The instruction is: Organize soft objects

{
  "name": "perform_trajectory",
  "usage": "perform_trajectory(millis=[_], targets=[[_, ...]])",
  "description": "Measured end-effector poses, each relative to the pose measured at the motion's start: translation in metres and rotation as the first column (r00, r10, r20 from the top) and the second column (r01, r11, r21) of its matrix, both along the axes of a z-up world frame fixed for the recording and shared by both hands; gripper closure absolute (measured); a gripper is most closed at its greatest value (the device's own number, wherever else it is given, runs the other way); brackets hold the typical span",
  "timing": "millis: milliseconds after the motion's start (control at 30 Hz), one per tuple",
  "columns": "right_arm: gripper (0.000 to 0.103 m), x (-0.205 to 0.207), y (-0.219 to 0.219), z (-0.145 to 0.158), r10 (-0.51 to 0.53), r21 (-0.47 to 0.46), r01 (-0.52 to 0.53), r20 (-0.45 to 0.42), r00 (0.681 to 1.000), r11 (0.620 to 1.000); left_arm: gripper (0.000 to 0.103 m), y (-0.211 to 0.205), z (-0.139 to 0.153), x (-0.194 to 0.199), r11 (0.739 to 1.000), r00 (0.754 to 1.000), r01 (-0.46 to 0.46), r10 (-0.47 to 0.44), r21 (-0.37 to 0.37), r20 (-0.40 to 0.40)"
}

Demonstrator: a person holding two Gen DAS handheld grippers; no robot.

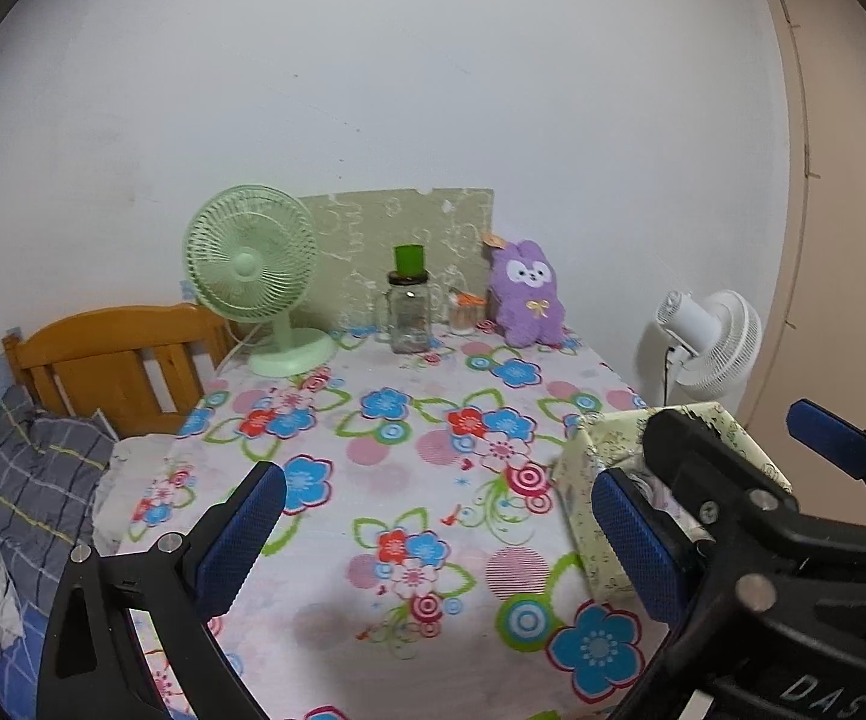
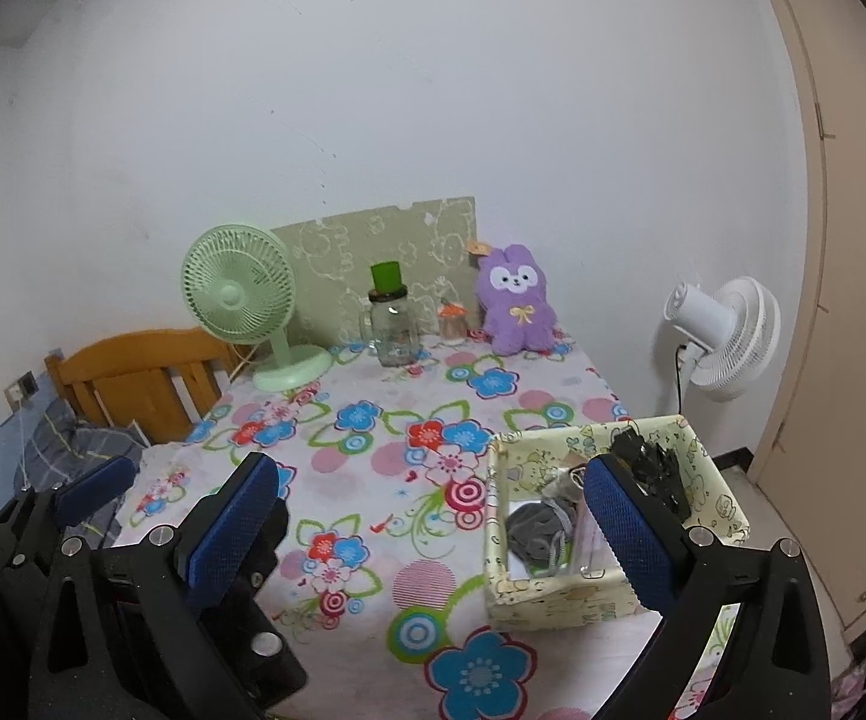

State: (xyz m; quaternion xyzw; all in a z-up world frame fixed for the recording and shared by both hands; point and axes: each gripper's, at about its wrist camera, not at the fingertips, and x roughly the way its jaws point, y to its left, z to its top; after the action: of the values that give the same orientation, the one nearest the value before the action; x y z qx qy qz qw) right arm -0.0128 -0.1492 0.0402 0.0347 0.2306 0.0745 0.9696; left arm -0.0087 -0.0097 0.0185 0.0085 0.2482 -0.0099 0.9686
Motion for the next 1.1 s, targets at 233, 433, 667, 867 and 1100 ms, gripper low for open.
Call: perform_trajectory(millis=[233, 433, 667, 867, 1100], targets=[[0.0, -0.012, 0.007, 0.005, 0.002, -0.002, -0.002, 0.032, 0.999, 1.0, 0.0, 0.017, 0.004, -0.015, 0.999, 0.999, -0.034, 0.035, -0.004, 0.028], [0.0, -0.018, 0.01, 0.004, 0.002, -0.006, -0.001, 0.038, 0.999, 1.0, 0.0, 0.025, 0.003, -0.021, 0.999, 0.998, -0.053, 0.053, -0.009, 0.037], [0.0, -0.021, 0.011, 0.005, 0.006, -0.014, -0.006, 0.048, 0.999, 1.0, 0.0, 0.031, 0.004, -0.027, 0.997, 0.996, -0.073, 0.074, -0.017, 0.052], [0.0, -0.021, 0.01, 0.005, 0.032, -0.021, -0.031, 0.054, 0.998, 0.999, 0.0, 0.03, 0.004, -0.03, 0.996, 0.994, -0.086, 0.087, -0.013, 0.067], [0.0, -0.019, 0.011, 0.004, 0.036, -0.02, -0.035, 0.051, 0.998, 0.999, 0.0, 0.03, 0.003, -0.03, 0.996, 0.993, -0.091, 0.091, -0.011, 0.068]])
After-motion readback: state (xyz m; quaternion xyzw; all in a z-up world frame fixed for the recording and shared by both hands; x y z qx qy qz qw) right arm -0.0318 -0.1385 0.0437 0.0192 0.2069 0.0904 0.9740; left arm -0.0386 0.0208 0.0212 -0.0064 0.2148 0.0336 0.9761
